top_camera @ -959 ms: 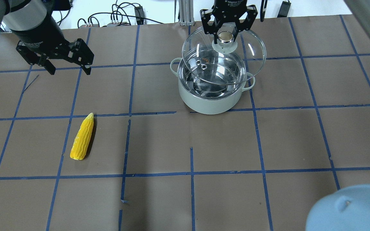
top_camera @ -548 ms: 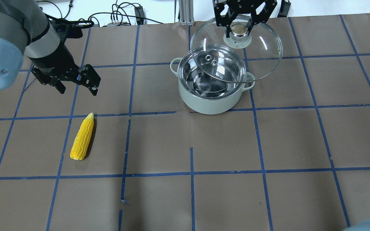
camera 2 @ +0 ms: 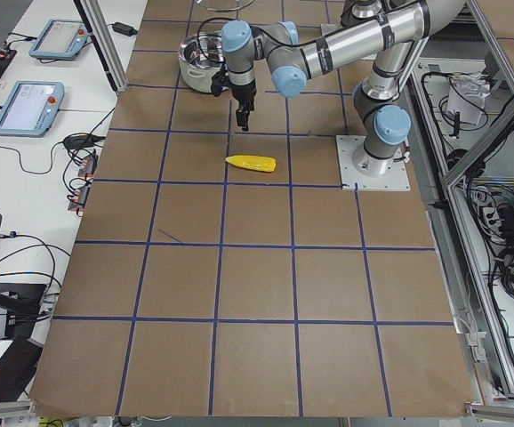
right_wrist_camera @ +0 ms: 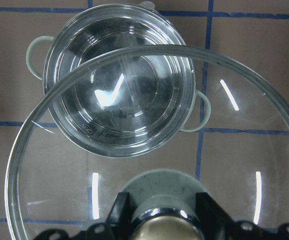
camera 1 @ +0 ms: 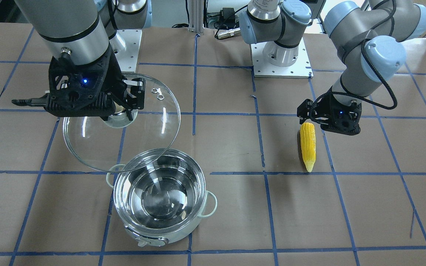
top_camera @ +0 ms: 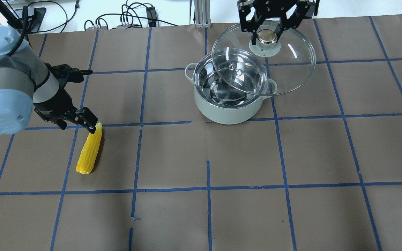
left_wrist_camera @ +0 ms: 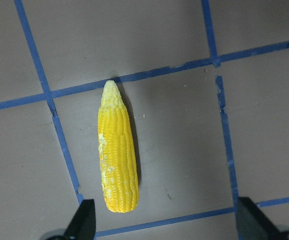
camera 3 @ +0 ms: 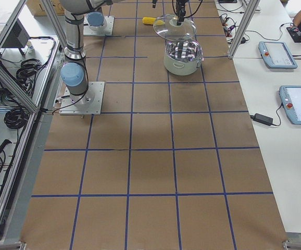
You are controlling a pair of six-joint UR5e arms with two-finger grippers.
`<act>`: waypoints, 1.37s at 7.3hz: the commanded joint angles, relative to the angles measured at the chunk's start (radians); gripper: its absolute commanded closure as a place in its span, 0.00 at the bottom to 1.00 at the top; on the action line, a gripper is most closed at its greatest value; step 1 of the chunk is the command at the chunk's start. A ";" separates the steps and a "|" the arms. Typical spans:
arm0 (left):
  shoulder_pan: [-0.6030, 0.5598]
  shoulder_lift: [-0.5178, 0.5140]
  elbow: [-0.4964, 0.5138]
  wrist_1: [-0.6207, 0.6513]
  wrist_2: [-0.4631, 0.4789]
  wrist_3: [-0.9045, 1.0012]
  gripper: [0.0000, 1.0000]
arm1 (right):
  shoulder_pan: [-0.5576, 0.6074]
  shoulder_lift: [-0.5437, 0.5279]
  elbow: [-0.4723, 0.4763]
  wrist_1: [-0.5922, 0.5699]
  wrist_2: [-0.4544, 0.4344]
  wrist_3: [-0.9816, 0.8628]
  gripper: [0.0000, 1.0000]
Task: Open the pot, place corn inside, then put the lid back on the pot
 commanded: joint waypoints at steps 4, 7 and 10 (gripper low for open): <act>0.029 -0.184 -0.205 0.446 0.008 0.069 0.00 | -0.059 -0.078 0.119 -0.003 -0.005 -0.047 0.74; 0.045 -0.195 -0.210 0.454 0.064 0.068 0.00 | -0.065 -0.089 0.143 -0.014 -0.003 -0.045 0.74; 0.053 -0.191 -0.233 0.462 0.063 0.068 0.19 | -0.072 -0.089 0.143 -0.012 0.000 -0.047 0.74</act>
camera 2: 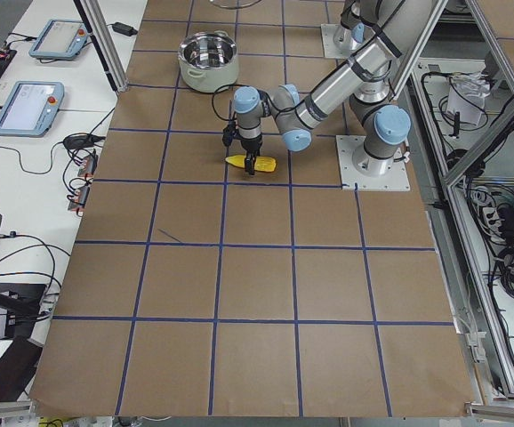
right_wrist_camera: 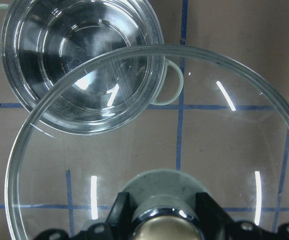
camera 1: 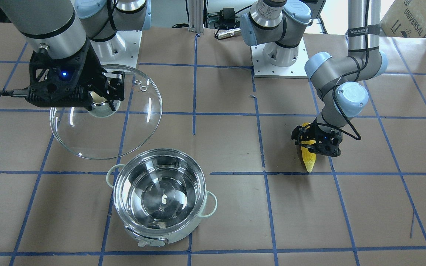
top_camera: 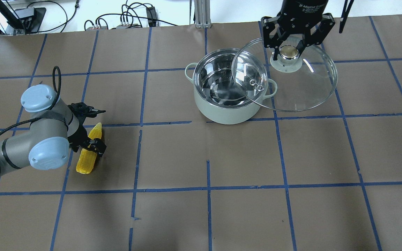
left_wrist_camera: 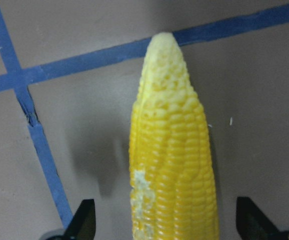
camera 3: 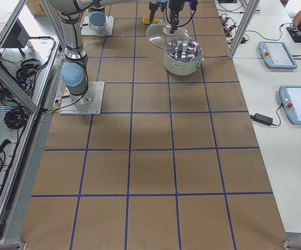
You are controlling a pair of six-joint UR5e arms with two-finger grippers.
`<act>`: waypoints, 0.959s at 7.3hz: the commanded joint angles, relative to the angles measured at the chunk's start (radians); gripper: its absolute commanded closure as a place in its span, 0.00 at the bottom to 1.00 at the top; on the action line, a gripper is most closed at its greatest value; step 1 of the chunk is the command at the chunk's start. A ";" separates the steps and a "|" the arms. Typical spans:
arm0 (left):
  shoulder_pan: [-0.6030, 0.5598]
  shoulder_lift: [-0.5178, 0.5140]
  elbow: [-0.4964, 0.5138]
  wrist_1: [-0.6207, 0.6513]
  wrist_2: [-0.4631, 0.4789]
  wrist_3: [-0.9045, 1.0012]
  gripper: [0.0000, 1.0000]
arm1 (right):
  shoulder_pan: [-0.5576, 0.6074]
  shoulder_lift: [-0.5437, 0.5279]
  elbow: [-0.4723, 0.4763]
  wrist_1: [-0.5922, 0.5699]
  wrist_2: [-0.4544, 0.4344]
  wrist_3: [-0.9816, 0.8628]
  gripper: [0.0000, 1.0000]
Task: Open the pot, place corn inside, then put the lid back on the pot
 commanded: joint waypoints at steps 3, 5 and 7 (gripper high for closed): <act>0.001 0.006 0.003 0.001 -0.004 0.000 0.70 | -0.002 0.000 0.000 0.000 0.001 0.000 0.74; -0.002 0.030 0.020 0.001 -0.012 -0.008 0.83 | -0.002 0.000 0.000 0.000 0.001 0.000 0.74; -0.031 0.041 0.098 -0.082 -0.085 -0.168 0.85 | -0.002 0.000 0.000 0.000 0.001 0.001 0.74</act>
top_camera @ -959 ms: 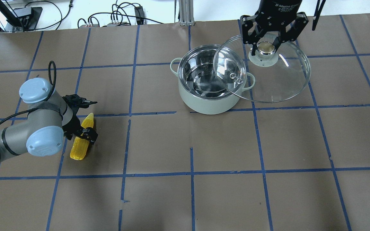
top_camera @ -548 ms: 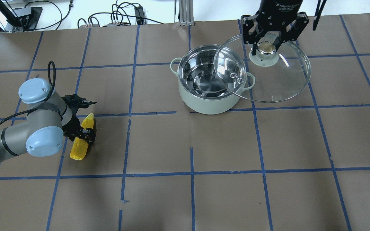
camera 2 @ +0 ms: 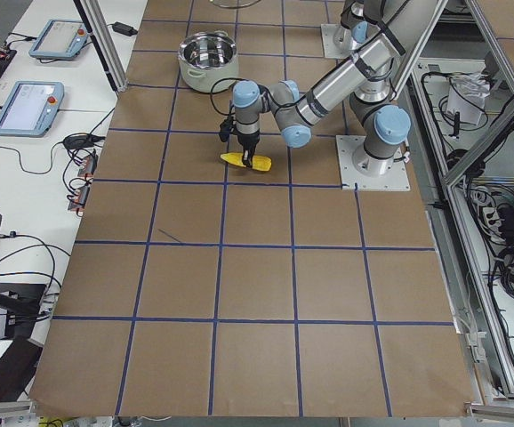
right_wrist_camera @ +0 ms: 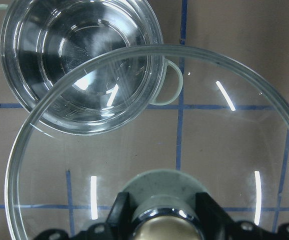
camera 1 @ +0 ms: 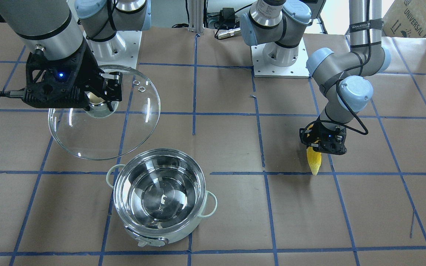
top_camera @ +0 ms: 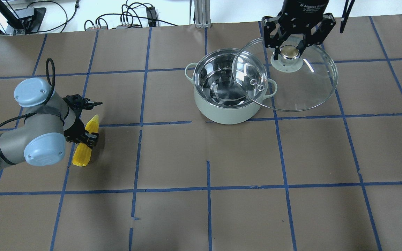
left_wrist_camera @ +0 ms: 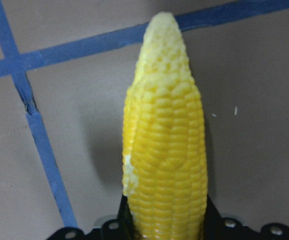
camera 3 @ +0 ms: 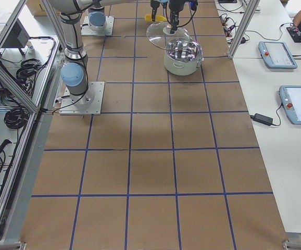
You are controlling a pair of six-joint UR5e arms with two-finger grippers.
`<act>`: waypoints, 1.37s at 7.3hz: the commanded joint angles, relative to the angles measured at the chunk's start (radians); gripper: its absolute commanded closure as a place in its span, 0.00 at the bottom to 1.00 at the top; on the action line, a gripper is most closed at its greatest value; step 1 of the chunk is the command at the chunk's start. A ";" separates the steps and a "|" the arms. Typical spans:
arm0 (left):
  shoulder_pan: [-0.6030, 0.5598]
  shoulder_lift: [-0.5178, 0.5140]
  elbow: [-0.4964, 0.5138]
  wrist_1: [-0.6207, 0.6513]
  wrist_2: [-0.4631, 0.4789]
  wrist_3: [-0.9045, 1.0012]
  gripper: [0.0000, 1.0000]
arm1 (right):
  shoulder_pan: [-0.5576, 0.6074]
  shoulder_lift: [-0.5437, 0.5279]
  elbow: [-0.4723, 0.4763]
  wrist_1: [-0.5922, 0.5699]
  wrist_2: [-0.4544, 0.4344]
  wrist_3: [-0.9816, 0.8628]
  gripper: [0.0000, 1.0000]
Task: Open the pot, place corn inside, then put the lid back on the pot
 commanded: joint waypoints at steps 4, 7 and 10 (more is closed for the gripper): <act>-0.259 -0.016 0.446 -0.442 -0.091 -0.385 0.86 | 0.000 0.000 0.000 0.002 0.000 0.001 0.74; -0.416 -0.152 0.726 -0.575 -0.176 -0.631 0.86 | -0.002 0.000 0.000 0.005 -0.002 0.000 0.74; -0.580 -0.339 0.990 -0.580 -0.178 -0.800 0.86 | -0.005 0.000 0.000 0.008 -0.002 0.000 0.74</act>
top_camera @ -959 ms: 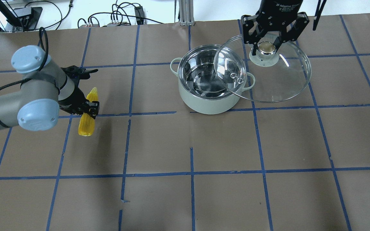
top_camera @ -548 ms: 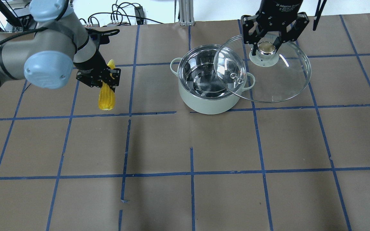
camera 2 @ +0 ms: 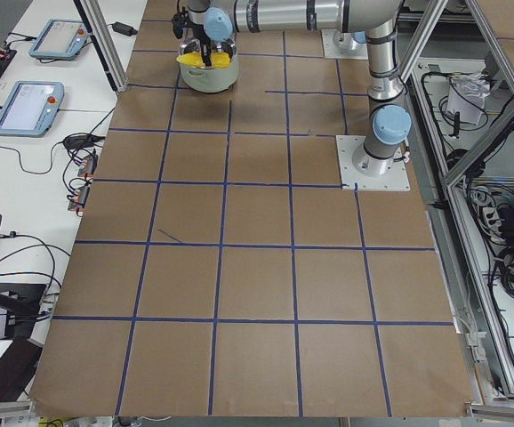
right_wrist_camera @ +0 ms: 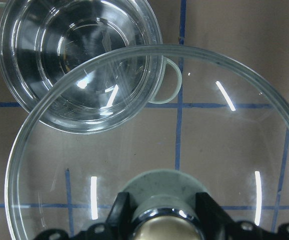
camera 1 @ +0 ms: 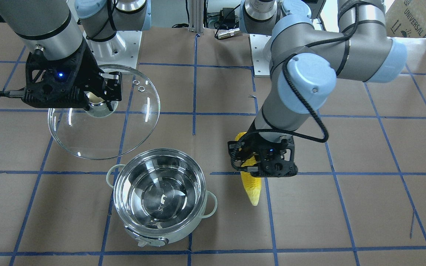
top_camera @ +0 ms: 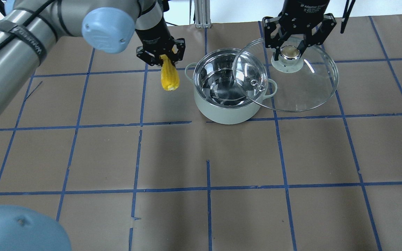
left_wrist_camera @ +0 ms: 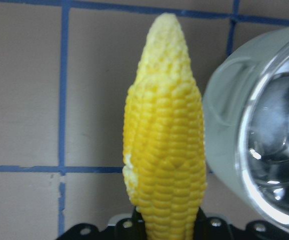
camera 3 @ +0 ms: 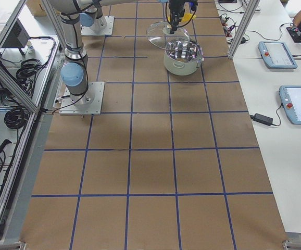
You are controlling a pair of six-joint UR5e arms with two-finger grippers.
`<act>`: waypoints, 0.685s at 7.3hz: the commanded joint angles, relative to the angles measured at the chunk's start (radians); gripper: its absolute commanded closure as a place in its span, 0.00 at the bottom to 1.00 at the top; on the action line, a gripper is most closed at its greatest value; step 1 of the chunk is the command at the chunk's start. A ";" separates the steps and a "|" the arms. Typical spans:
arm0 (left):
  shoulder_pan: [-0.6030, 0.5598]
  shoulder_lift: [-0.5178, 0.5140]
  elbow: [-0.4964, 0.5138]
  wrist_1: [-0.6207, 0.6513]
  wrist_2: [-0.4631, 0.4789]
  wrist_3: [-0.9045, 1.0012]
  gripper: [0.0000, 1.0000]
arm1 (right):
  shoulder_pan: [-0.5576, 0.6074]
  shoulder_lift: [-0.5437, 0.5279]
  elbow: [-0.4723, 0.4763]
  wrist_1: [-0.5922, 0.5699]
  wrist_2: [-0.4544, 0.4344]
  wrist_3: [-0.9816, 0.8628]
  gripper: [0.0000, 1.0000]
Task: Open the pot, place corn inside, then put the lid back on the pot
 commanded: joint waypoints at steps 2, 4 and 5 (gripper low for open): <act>-0.092 -0.143 0.137 -0.001 -0.004 -0.058 0.86 | -0.030 0.000 0.000 0.006 -0.002 -0.009 0.74; -0.107 -0.160 0.140 0.014 -0.021 -0.076 0.86 | -0.038 -0.006 0.000 0.008 0.000 -0.009 0.74; -0.123 -0.177 0.143 0.041 -0.036 -0.105 0.86 | -0.038 -0.006 0.001 0.008 -0.002 -0.008 0.74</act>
